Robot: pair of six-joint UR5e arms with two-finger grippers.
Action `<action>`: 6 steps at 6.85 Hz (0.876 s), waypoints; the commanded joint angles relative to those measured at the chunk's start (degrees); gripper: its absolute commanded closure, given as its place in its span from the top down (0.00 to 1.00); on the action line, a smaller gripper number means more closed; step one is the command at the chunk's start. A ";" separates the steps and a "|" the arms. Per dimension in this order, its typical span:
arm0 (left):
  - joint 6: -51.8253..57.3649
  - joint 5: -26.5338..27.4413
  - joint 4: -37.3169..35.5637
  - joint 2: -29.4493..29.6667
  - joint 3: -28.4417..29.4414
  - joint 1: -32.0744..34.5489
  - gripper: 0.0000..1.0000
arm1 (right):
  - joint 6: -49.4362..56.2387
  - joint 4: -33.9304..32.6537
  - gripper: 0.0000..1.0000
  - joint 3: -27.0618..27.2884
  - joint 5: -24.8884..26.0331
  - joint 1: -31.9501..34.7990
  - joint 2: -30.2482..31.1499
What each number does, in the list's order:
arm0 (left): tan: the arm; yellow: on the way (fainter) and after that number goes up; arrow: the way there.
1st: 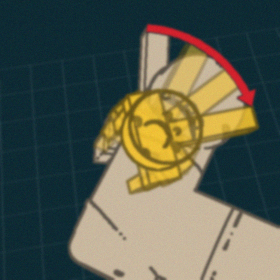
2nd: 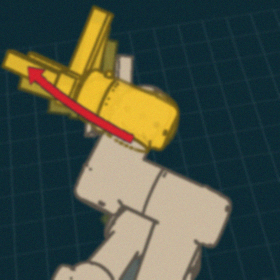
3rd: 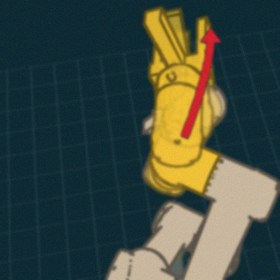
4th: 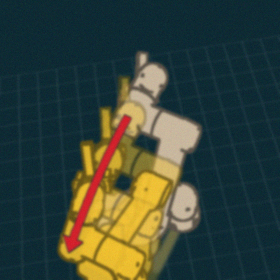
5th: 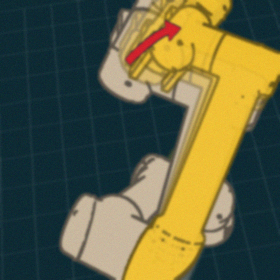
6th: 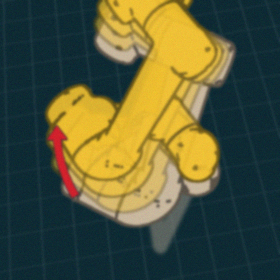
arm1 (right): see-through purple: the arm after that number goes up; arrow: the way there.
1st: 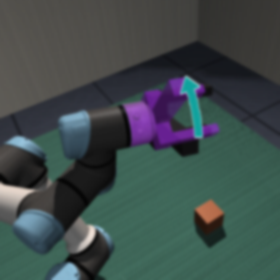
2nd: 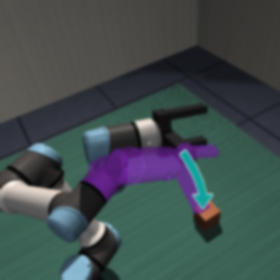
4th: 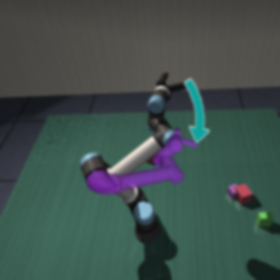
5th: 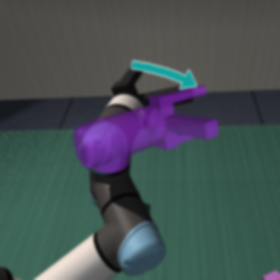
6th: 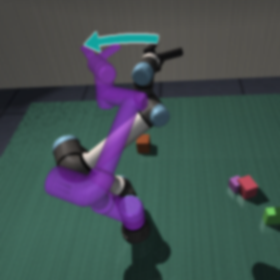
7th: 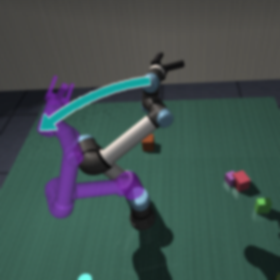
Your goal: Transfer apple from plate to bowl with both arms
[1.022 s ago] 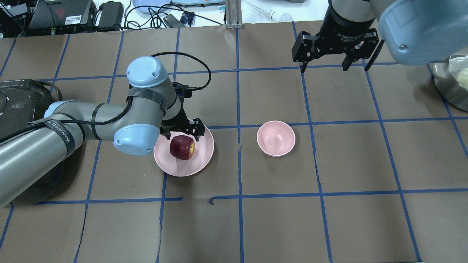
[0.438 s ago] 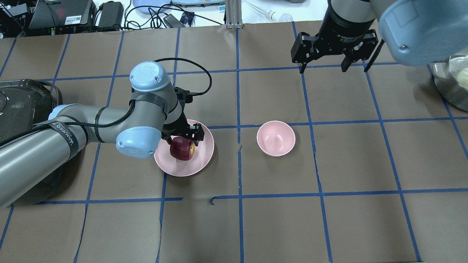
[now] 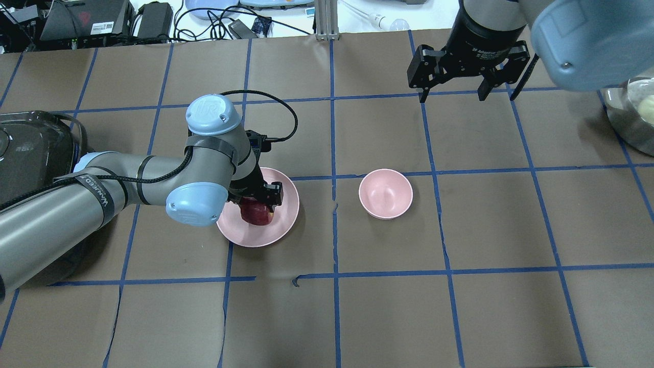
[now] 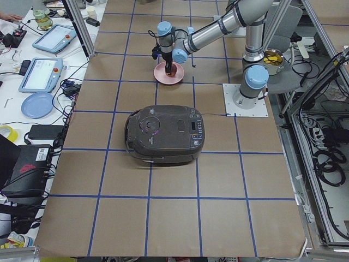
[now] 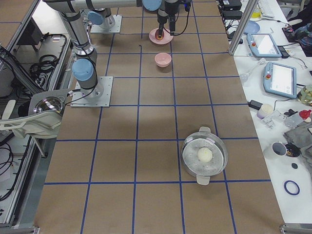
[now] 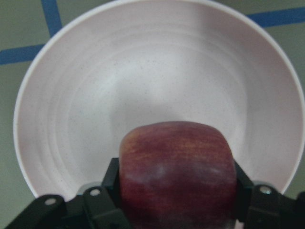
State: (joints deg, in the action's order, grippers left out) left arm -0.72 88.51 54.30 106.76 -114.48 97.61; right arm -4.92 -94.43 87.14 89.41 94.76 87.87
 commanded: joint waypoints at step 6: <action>-27.82 -9.40 0.72 0.90 12.26 12.85 0.00 | 0.00 0.04 1.00 -0.04 -0.20 -0.02 0.10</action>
State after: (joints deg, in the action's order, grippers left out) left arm -24.19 81.62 55.10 107.15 -103.87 108.26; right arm -4.92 -94.40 87.10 89.31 94.77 87.98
